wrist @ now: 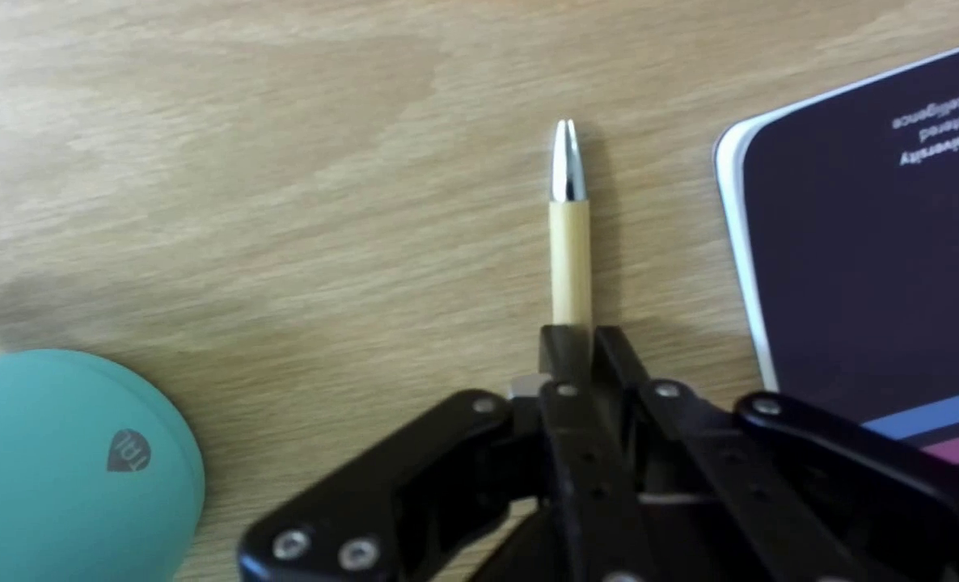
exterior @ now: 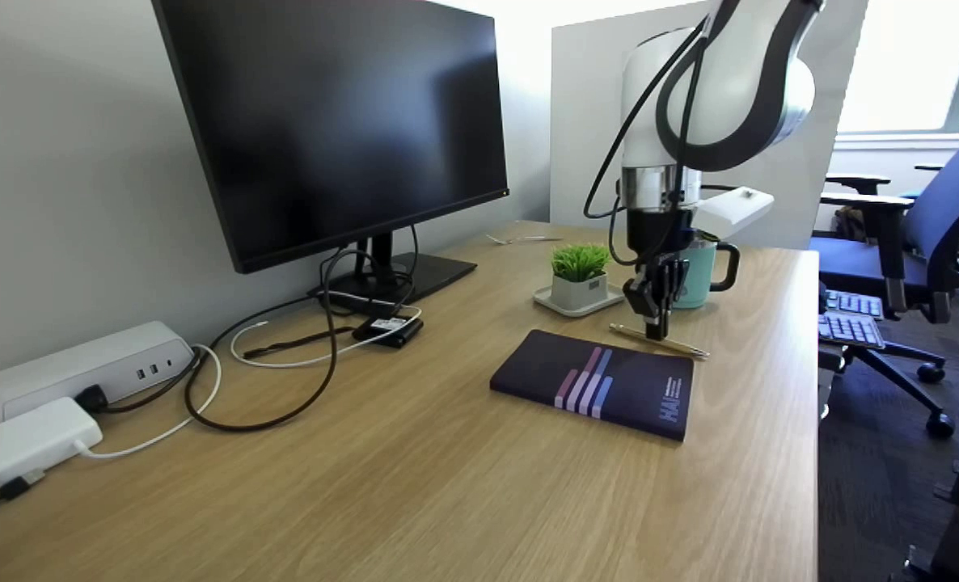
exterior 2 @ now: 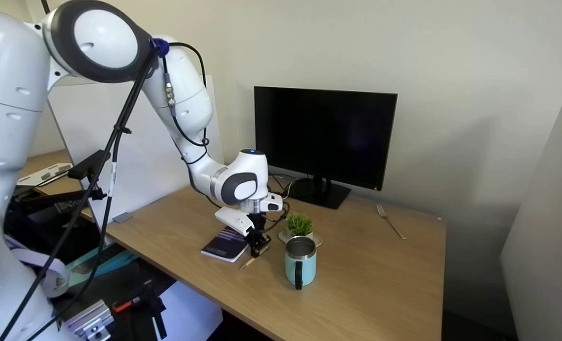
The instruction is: Put the pencil inside the thermocup
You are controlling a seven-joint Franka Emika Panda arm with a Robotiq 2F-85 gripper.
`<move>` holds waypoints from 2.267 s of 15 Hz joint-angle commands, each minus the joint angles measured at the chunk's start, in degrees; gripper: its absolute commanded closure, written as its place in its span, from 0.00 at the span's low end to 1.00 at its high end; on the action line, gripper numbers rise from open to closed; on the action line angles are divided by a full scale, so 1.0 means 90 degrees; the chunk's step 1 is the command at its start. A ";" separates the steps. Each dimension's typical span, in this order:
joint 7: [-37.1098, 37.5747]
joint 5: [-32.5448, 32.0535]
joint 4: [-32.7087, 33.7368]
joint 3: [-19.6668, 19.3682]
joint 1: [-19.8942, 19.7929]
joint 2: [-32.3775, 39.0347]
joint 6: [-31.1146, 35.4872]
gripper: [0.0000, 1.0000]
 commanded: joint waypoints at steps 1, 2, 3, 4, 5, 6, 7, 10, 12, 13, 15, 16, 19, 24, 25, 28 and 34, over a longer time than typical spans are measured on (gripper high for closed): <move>-0.0104 -0.0089 -0.0024 -0.0051 0.0028 0.0025 0.0260 1.00; -0.0097 -0.0095 -0.0037 -0.0061 0.0031 0.0023 0.0294 1.00; -0.0090 -0.0097 -0.0044 -0.0069 0.0035 0.0025 0.0326 1.00; -0.0084 -0.0096 -0.0048 -0.0076 0.0038 0.0028 0.0345 1.00; -0.0094 -0.0080 -0.0045 -0.0064 0.0027 0.0032 0.0340 1.00; -0.0098 -0.0073 -0.0030 -0.0058 0.0025 0.0046 0.0319 1.00; -0.0110 -0.0057 -0.0003 -0.0042 0.0014 0.0067 0.0283 1.00; -0.0122 -0.0046 0.0045 -0.0024 0.0013 0.0106 0.0212 0.67; -0.0113 -0.0055 0.0072 -0.0029 0.0033 0.0124 0.0188 0.53; -0.0111 -0.0060 0.0081 -0.0032 0.0043 0.0133 0.0184 0.46; -0.0118 -0.0056 0.0111 -0.0020 0.0051 0.0174 0.0181 0.33; -0.0121 -0.0057 0.0133 -0.0014 0.0057 0.0202 0.0176 0.25; -0.0129 -0.0050 0.0192 -0.0001 0.0068 0.0273 0.0163 0.05; -0.0187 -0.0008 0.0297 0.0042 0.0022 0.0417 0.0134 0.00; -0.0199 -0.0001 0.0318 0.0050 0.0011 0.0437 0.0128 0.00; -0.0235 0.0014 0.0338 0.0059 -0.0007 0.0434 0.0127 0.25; -0.0299 0.0005 0.0377 0.0070 -0.0012 0.0416 0.0143 0.62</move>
